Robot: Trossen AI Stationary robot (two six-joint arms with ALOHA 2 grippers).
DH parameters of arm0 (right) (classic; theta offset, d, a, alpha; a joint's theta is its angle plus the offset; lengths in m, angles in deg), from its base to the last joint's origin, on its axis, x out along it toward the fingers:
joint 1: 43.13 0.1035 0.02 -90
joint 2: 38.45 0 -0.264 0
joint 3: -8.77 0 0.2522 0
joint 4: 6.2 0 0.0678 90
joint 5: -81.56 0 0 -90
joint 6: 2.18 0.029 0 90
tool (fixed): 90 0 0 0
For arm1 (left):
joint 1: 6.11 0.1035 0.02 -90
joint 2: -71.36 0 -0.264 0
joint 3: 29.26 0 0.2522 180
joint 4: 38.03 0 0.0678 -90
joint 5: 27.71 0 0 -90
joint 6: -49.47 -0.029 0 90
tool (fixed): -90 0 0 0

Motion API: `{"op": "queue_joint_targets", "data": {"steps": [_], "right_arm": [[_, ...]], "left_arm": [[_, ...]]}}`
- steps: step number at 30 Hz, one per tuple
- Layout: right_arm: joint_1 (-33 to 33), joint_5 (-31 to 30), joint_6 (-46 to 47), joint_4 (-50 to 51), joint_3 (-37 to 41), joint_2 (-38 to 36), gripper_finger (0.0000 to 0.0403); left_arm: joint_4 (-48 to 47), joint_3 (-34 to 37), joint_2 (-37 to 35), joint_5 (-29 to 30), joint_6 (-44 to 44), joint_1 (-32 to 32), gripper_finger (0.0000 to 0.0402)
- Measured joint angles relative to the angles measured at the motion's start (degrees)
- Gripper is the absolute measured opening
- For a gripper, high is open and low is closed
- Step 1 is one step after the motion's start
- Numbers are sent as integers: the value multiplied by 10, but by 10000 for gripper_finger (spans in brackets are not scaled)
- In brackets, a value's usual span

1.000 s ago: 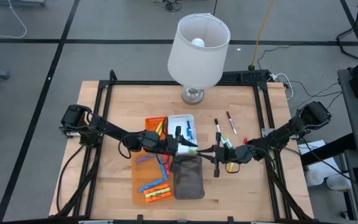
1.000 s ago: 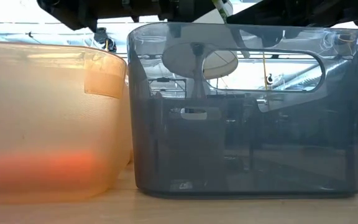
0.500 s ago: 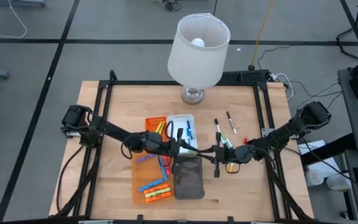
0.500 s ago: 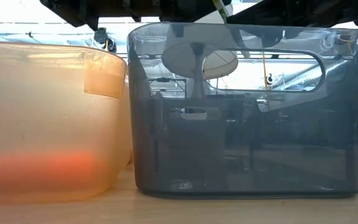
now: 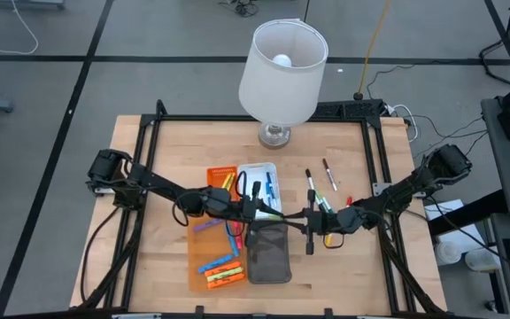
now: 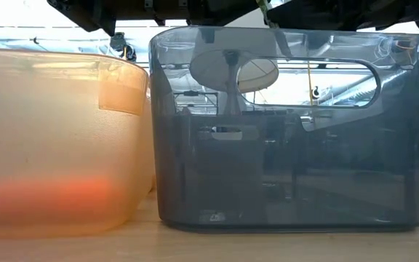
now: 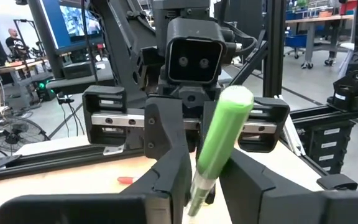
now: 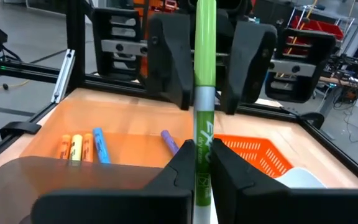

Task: Pick & Place Markers
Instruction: Put the right light green marker pen into the white bin

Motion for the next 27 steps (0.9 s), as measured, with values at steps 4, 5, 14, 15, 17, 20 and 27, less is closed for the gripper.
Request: {"op": "queue_joint_targets", "data": {"steps": [4,5,14,15,17,20,27], "right_arm": [[0,0,-1,-3,0,0,15],[0,0,-1,-3,0,0,15],[0,0,-1,0,0,0,15],[0,0,-1,2,0,0,15],[0,0,-1,1,0,0,15],[0,1,-1,1,0,0,15],[0,3,2,1,0,0,15]], "left_arm": [[0,0,0,0,0,0,93],[0,0,0,0,0,0,93],[3,0,0,-1,-11,0,92],[5,0,0,0,-14,0,92],[7,0,0,0,-21,-4,92],[7,0,0,0,-32,-8,86],[6,0,0,-23,-38,-3,43]]}}
